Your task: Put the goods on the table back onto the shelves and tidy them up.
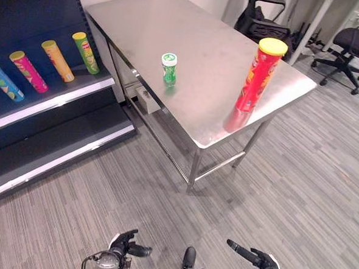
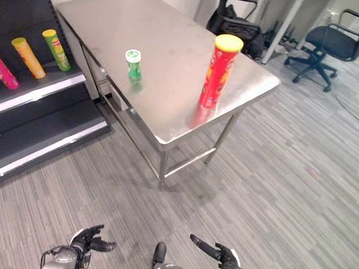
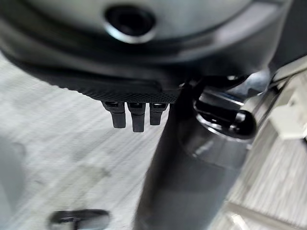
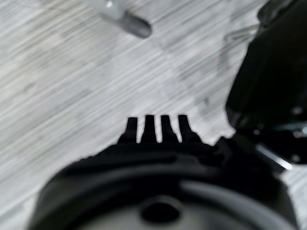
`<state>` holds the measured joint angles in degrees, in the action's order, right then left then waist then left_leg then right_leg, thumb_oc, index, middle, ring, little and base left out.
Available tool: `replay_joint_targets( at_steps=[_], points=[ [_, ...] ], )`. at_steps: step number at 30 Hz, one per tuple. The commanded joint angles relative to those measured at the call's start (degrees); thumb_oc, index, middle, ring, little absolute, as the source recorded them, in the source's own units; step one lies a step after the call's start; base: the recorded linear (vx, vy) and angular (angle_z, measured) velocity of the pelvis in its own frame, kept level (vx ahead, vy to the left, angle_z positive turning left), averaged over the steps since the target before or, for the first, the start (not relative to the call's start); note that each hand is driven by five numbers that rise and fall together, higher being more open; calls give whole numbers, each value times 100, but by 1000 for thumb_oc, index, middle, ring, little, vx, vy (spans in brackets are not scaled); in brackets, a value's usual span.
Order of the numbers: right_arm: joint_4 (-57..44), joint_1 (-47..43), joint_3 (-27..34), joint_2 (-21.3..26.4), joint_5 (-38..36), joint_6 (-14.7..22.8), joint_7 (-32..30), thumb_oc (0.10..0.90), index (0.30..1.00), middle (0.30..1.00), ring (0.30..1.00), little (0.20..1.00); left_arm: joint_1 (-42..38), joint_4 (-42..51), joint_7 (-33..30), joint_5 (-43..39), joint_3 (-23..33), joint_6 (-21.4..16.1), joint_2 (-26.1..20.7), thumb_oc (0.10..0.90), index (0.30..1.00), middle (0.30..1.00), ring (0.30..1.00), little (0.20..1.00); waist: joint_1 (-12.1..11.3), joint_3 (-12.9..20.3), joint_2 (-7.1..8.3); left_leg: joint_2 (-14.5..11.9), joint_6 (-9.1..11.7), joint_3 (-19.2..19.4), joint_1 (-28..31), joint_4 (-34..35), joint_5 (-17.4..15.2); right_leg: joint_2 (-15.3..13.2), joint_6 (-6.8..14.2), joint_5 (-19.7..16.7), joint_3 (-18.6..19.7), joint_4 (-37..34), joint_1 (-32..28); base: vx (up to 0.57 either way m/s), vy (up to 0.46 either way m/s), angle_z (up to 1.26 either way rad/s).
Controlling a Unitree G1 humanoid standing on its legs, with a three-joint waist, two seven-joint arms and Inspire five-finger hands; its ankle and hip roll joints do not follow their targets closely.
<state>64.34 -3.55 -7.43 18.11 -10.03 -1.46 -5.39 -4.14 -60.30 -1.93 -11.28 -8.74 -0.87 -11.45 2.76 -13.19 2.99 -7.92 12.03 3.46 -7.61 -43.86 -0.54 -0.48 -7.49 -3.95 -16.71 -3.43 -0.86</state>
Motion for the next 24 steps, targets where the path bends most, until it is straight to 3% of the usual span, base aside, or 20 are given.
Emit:
replay_joint_targets(
  at_steps=[1,3,5,6,9,14,18,19,24],
  points=[
    [56,171,-27,365,-181,78,-97,800,900,900,900,900,-72,42,-86,-156,-219,-110,-261,800,900,900,900,900,77,-67,-26,-304,-477,718,304,1549,85,-498,1182,154,-35,-141,-68,148,2,-7],
    [20,185,5,382,-243,92,-88,800,900,900,900,900,-54,11,-91,-137,-218,-105,-232,800,900,900,900,900,48,-52,-27,-314,-531,850,272,2420,-89,-583,1277,177,-27,-157,-117,145,82,-8],
    [-34,193,0,396,-233,102,-88,800,900,900,900,900,-28,-55,-96,-119,-214,-103,-213,800,900,900,900,900,-10,-13,-139,-230,-476,582,225,3628,323,-543,1338,251,54,-157,-142,148,150,0],
    [-31,195,20,416,-234,117,-108,800,900,900,900,900,-18,-76,-106,-99,-236,-97,-200,800,900,900,900,900,-43,-11,-196,-205,-434,401,170,3914,508,-527,1349,305,109,-157,-214,148,156,0],
    [74,265,177,330,-230,132,-169,800,900,900,900,900,82,-259,-96,-7,-214,-113,-180,800,900,900,900,900,2,195,-318,-51,-435,249,559,4503,466,-552,1425,354,332,-157,-350,203,208,-43],
    [5,305,512,287,-447,166,-298,800,900,900,900,900,159,-417,-147,11,-32,-129,-316,800,900,900,900,900,35,316,-285,32,-517,596,939,4745,398,-684,1529,280,563,-150,-383,127,157,-46],
    [-510,426,1134,555,-730,247,-509,800,900,900,900,900,266,-324,-183,-5,194,-144,-516,800,900,900,900,900,54,368,-229,134,-621,806,1144,4808,248,-819,1640,212,697,-101,-355,92,127,-34],
    [-1387,706,1840,942,-744,346,-798,800,900,900,900,900,402,-226,-181,92,338,-154,-538,800,900,900,900,900,102,413,-215,214,-684,906,1254,4844,145,-912,1730,188,750,-79,-364,126,168,-34],
    [-2681,875,2746,1811,-323,483,-1179,800,900,900,900,900,493,-192,-173,282,376,-154,-435,800,900,900,900,900,175,460,-178,293,-747,957,1327,4844,42,-1018,1810,160,732,-48,-355,61,89,-16]
  ],
)
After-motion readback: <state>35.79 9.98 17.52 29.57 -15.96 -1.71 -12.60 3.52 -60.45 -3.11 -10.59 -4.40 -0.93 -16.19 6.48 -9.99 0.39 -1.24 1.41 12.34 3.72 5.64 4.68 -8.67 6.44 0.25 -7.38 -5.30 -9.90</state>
